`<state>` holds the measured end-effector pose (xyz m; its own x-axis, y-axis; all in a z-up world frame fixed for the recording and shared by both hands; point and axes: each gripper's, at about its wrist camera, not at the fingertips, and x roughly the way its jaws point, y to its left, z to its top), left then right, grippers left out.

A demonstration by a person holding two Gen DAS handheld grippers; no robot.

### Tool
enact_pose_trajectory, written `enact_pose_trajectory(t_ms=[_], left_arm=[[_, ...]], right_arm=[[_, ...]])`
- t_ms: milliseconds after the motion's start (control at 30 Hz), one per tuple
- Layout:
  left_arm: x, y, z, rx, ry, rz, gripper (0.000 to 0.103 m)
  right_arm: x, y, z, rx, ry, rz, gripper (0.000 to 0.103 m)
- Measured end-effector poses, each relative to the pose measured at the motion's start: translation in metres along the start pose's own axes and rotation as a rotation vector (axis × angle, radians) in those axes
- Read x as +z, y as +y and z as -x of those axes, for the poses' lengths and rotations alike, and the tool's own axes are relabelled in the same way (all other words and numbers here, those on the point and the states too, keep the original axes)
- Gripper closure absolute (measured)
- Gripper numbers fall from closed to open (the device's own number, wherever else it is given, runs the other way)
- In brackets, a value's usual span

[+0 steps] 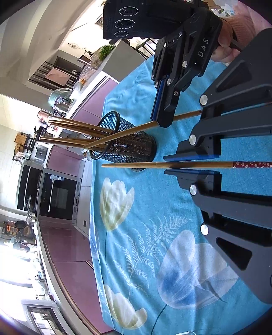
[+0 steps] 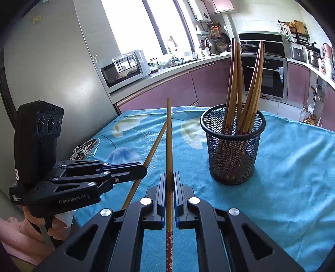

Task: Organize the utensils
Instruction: 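Lift both held chopsticks upright and carry them over the mesh cup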

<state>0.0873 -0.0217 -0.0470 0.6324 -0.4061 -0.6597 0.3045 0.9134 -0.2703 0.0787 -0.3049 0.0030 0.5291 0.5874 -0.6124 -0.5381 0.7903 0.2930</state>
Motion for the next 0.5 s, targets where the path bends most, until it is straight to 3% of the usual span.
enact_pose_trajectory(t_ms=[500], left_arm=[[0.005,-0.003,0.016,-0.056,-0.047,0.002,0.095]], right_arm=[[0.005,-0.008,0.02,-0.002,-0.058,-0.014,0.097]])
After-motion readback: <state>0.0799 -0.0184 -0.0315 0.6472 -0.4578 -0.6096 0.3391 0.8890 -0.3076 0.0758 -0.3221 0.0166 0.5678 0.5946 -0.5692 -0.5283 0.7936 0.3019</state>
